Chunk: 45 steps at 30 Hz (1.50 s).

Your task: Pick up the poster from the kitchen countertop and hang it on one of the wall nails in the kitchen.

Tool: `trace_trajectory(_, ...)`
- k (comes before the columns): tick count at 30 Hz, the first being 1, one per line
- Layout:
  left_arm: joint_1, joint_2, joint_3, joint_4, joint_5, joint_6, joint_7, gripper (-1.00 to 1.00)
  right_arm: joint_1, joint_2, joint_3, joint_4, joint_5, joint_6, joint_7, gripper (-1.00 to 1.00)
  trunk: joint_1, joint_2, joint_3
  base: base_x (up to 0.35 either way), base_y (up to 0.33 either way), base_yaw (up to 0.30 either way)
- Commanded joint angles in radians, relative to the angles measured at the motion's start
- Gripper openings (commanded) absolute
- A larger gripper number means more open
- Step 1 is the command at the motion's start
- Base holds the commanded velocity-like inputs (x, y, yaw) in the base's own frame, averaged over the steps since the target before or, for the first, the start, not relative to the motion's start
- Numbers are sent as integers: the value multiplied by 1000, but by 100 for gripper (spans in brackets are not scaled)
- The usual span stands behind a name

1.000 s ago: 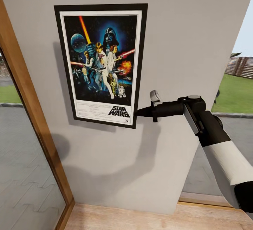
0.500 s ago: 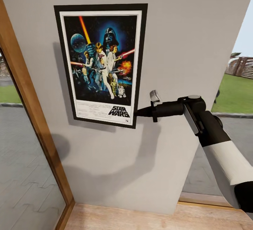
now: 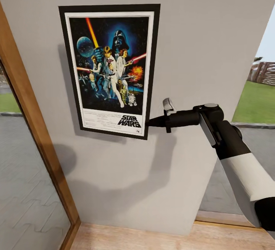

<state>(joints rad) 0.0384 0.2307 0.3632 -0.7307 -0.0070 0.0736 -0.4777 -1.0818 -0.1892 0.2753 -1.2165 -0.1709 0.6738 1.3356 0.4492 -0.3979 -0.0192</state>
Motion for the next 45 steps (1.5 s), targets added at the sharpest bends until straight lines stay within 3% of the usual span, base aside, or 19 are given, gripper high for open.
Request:
trace_trajectory(1,0,-1,3,-3,-1,8,-6,100,-1,-1,2,0,-9,12,0,-100,1,-2,-2,28,0,0)
trace_trajectory(45,0,-1,3,-3,-1,8,-7,100,-1,-1,2,1,-6,12,-2,-100,1,-2,-2,20,0,0)
